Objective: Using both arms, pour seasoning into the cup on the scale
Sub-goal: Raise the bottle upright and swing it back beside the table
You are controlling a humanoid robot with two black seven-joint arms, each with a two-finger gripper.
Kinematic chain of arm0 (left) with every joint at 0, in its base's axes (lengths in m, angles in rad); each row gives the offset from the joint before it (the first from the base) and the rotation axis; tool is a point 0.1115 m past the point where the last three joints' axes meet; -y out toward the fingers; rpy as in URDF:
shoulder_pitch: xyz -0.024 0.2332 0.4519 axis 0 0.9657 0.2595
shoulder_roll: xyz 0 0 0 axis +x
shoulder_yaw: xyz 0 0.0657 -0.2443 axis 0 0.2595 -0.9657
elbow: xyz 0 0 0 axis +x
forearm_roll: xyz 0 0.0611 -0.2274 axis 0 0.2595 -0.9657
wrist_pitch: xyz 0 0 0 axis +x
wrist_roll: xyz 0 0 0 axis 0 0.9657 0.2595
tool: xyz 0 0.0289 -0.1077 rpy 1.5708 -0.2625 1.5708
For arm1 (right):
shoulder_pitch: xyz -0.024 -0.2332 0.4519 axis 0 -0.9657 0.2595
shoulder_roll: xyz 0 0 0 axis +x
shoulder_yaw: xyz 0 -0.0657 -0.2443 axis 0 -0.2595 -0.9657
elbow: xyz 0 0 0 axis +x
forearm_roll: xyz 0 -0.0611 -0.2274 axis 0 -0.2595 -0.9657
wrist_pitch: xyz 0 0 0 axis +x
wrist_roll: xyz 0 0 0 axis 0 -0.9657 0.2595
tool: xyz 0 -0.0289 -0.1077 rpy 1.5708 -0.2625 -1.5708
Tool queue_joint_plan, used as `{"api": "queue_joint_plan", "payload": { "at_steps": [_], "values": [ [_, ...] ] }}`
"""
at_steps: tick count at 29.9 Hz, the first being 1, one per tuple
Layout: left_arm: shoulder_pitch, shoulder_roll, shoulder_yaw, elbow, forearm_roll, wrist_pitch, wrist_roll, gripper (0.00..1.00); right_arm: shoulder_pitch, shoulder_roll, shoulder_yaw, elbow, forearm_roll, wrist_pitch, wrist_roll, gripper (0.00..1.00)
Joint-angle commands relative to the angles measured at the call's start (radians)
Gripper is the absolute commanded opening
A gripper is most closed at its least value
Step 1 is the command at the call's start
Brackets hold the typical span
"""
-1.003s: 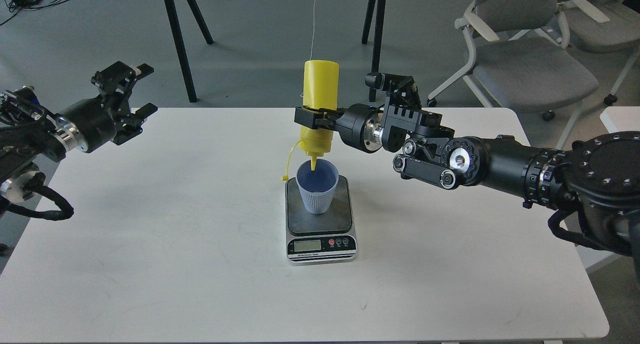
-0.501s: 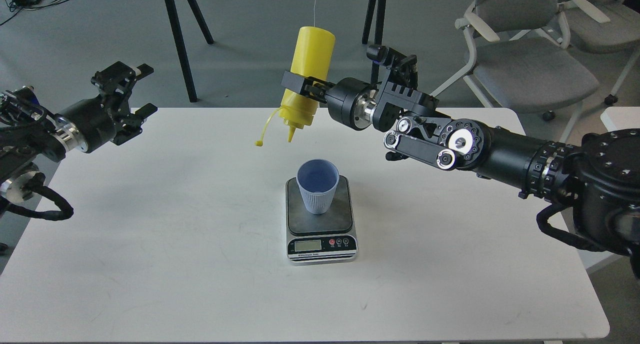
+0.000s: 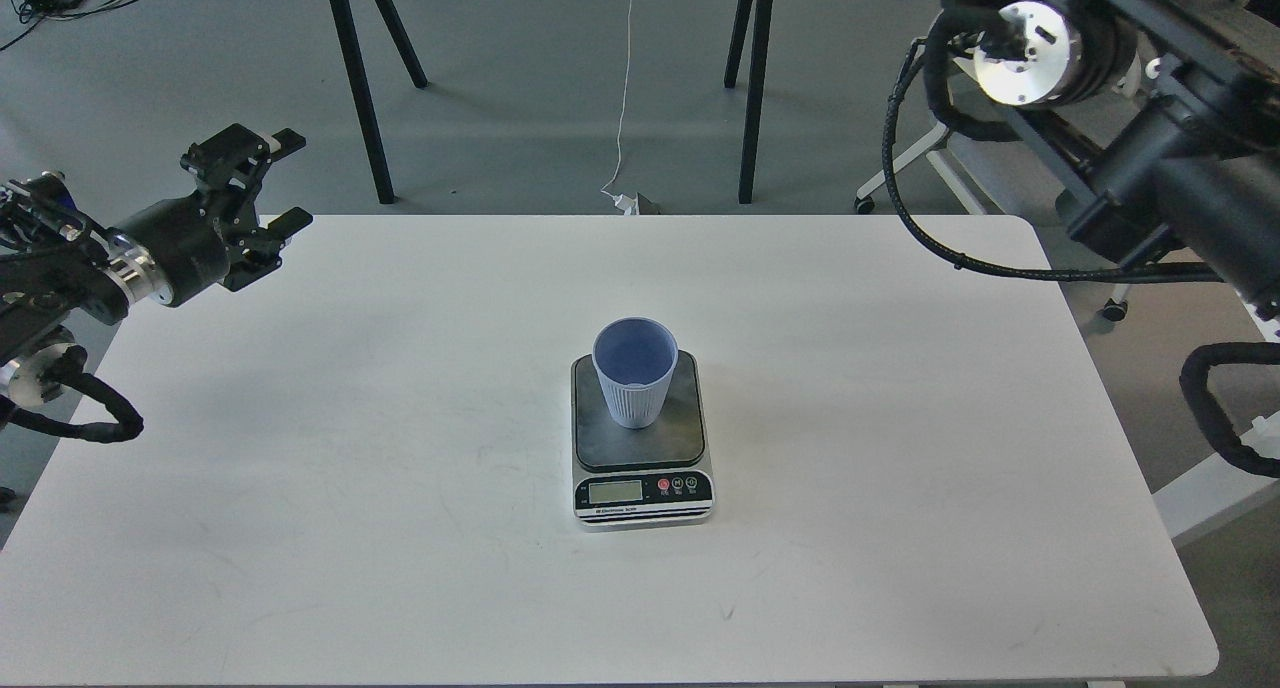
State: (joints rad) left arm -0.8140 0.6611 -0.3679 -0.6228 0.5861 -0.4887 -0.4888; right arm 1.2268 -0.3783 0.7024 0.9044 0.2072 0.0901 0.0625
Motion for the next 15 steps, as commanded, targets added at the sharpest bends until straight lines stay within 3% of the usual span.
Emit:
{"api": "queue_joint_plan", "payload": {
  "at_steps": [1,4,10,15],
  "values": [
    [0.001,0.0,0.003,0.0,0.0,0.0,0.0,1.0,-0.114,-0.083,0.136,0.022,0.333,0.077,-0.044,0.02],
    [0.001,-0.005,0.006,0.0,0.001,0.0,0.0,1.0,-0.268,-0.105,0.23,0.034,0.55,0.169,-0.063,0.02],
    [0.01,-0.006,0.009,0.0,0.003,0.0,0.0,1.0,-0.576,-0.117,0.446,0.14,0.574,0.273,-0.059,0.02],
    [0.021,-0.008,0.009,0.0,0.003,0.0,0.0,1.0,-0.766,-0.094,0.485,0.174,0.577,0.399,-0.061,0.02]
  ]
}}
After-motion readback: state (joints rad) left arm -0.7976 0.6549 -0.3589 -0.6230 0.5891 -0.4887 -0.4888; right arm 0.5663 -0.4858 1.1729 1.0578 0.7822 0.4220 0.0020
